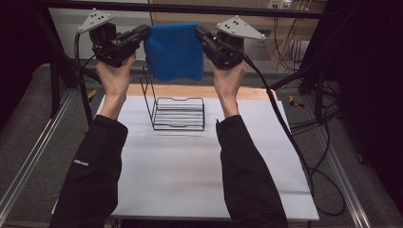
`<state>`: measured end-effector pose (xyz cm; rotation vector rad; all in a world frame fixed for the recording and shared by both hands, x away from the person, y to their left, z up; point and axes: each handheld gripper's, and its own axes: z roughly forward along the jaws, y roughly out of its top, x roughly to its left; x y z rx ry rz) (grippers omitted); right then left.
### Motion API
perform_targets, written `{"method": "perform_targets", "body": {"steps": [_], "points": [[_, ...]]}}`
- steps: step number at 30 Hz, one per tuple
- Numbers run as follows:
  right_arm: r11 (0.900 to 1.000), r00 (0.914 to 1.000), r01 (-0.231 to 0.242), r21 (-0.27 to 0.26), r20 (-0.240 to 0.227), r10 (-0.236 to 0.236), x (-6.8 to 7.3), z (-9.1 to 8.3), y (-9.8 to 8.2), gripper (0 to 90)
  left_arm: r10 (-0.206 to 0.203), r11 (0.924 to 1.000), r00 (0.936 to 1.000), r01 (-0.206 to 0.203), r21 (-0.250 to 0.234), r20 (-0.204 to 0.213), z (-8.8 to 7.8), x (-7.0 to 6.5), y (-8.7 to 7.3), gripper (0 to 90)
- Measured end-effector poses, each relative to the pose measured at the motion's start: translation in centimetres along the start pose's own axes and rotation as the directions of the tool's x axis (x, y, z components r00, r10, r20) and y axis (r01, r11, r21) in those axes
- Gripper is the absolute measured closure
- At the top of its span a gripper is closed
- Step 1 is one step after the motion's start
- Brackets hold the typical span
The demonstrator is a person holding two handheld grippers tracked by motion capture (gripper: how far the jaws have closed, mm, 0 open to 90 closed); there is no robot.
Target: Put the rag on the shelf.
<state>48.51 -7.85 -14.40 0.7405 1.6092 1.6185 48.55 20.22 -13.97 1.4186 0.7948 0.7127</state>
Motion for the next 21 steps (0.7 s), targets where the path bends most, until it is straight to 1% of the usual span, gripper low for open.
{"method": "perform_targets", "body": {"steps": [1,5,7,9,13,15,17,18,20,21], "points": [[1.0,1.0,-0.002,0.001,0.001,0.002,-0.1,0.2,0.0,86.5,-0.002,1.0,1.0,0.002,-0.001,-0.002,0.2,0.1,0.0,84.8],[1.0,1.0,-0.005,0.006,0.002,0.005,-0.4,1.0,-0.3,86.5,0.009,0.9999,0.9997,-0.009,0.007,-0.023,0.9,0.6,-0.2,84.8],[1.0,1.0,-0.001,0.003,0.005,0.001,-0.5,1.4,-0.5,86.5,0.017,0.9999,0.9993,-0.017,0.004,-0.033,1.2,0.8,-0.1,84.8],[1.0,1.0,-0.003,0.006,0.007,0.003,-0.5,1.7,-0.6,86.5,0.014,0.9999,0.9992,-0.014,0.007,-0.039,1.5,1.0,0.2,84.8],[1.0,0.9999,-0.011,0.001,0.007,0.011,-0.8,2.3,-0.8,86.5,0.03,0.9995,0.9981,-0.03,0.006,-0.054,1.9,1.1,0.6,84.8],[1.0,0.9998,-0.011,0.001,0.014,0.011,-0.8,2.5,-0.9,86.5,0.04,0.9992,0.997,-0.04,0.006,-0.066,2.2,1.1,0.6,84.8],[1.0,0.9998,-0.017,-0.001,0.015,0.017,-0.9,2.7,-1.0,86.5,0.048,0.9988,0.9959,-0.047,0.016,-0.078,2.6,1.2,0.5,84.8],[1.0,0.9998,-0.01,0.002,0.019,0.01,-0.9,2.7,-1.1,86.5,0.056,0.9984,0.9953,-0.055,0.012,-0.08,2.7,1.4,0.5,84.8],[1.0,0.9995,0.012,0.017,0.03,-0.012,-0.8,2.9,-1.3,86.5,0.058,0.9982,0.9952,-0.057,0.017,-0.078,2.9,1.5,0.2,84.8],[1.0,0.9994,0.014,0.022,0.031,-0.014,-0.8,3.0,-1.5,86.5,0.06,0.9981,0.9953,-0.059,0.017,-0.076,2.9,1.6,0.0,84.8]]}}
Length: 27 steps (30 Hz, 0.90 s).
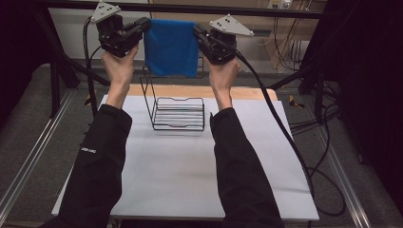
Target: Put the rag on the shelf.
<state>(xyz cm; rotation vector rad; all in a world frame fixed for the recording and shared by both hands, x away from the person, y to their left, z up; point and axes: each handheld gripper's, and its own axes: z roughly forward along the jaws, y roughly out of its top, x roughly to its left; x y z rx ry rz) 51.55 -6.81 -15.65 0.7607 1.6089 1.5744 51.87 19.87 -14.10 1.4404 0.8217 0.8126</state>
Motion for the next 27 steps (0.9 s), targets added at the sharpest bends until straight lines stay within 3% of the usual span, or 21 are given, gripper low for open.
{"method": "perform_targets", "body": {"steps": [11,22,27], "points": [[0.999,0.9998,0.021,0.04,-0.004,-0.021,0.0,0.6,-0.9,86.5,-0.022,0.9994,0.9996,0.022,0.027,0.015,0.3,0.6,-1.9,84.7],[0.997,0.9994,-0.025,0.075,-0.023,0.027,-0.1,0.1,-3.5,86.4,-0.012,0.9972,0.9994,0.01,0.074,0.033,0.2,0.4,-4.1,84.7],[0.995,0.9995,-0.021,0.097,-0.022,0.023,0.0,0.2,-4.1,86.4,-0.009,0.9949,0.9994,0.006,0.101,0.033,0.4,0.3,-4.7,84.7]]}}
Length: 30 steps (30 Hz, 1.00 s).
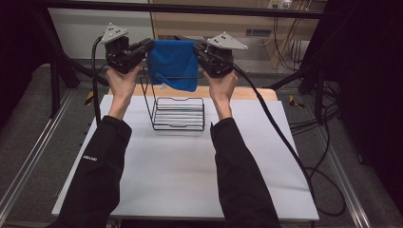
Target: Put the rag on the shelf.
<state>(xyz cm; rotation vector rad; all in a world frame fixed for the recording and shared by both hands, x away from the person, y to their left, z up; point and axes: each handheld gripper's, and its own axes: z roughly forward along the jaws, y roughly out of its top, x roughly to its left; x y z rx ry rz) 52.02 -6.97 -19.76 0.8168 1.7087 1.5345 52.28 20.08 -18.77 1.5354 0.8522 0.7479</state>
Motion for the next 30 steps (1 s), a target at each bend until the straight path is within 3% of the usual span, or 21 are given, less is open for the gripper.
{"method": "perform_targets", "body": {"steps": [8,16,30], "points": [[1.0,0.9999,-0.013,0.018,-0.006,0.014,-0.1,0.0,-1.4,86.4,0.0,0.9999,0.9999,0.0,0.013,0.012,0.1,-0.1,-1.3,84.7],[1.0,0.9994,-0.008,0.001,-0.034,0.008,0.3,-0.7,-1.3,86.2,0.007,0.9999,0.9995,-0.007,-0.009,0.031,-1.2,-0.1,-1.0,84.7],[0.999,0.9963,-0.012,0.044,-0.085,0.016,1.0,-2.0,-1.7,85.9,0.005,0.9998,0.9965,-0.007,0.019,0.083,-2.7,-0.2,-2.5,84.5]]}}
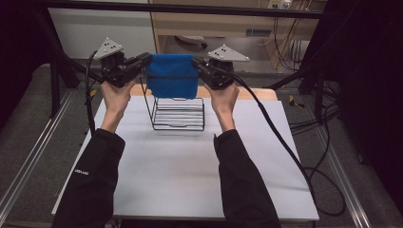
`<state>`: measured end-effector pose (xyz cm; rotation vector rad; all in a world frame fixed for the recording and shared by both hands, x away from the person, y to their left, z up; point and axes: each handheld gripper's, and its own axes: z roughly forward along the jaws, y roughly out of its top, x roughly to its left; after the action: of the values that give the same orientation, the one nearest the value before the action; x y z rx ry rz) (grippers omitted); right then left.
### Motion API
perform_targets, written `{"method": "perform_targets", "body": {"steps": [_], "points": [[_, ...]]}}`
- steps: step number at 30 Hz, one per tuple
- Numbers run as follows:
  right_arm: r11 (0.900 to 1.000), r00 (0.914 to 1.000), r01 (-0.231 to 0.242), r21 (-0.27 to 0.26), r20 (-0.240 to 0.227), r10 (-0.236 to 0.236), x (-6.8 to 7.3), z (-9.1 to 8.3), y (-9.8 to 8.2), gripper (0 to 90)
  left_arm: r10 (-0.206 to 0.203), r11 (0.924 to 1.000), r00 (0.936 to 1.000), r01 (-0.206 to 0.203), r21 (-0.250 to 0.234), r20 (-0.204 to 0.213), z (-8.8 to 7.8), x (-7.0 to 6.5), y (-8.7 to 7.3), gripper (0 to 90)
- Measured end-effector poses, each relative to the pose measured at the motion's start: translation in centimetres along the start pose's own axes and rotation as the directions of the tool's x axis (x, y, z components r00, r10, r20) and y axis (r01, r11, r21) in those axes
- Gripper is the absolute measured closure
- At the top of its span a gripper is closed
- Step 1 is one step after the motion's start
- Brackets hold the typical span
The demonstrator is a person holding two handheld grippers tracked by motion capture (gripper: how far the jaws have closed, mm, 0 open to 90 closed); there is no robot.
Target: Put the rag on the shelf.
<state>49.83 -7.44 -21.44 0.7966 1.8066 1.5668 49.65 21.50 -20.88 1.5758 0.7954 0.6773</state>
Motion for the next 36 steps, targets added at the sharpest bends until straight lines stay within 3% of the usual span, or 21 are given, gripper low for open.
{"method": "perform_targets", "body": {"steps": [7,14,29,33,36], "points": [[1.0,0.9999,0.006,0.019,-0.01,-0.006,0.3,-0.4,-0.3,85.7,-0.021,0.999,0.9997,0.02,0.039,0.016,-0.4,-0.2,-0.4,84.2],[0.999,0.9995,0.007,0.044,-0.03,-0.005,0.4,-0.8,-0.9,85.7,-0.016,0.9971,0.9996,0.014,0.075,0.025,-0.7,-0.6,-0.9,83.3],[0.994,0.9967,0.018,0.104,-0.08,-0.009,0.3,-1.1,-3.1,85.0,-0.035,0.9886,0.9982,0.027,0.148,0.049,-0.8,-0.9,-3.3,79.7],[0.994,0.9966,0.023,0.104,-0.082,-0.015,0.3,-1.1,-3.3,84.9,-0.042,0.9864,0.9977,0.033,0.161,0.053,-1.0,-1.0,-3.2,77.9],[0.995,0.9965,0.027,0.1,-0.082,-0.019,0.2,-1.1,-3.3,84.9,-0.063,0.9888,0.9961,0.054,0.139,0.061,-1.5,-0.9,-2.5,74.0]]}}
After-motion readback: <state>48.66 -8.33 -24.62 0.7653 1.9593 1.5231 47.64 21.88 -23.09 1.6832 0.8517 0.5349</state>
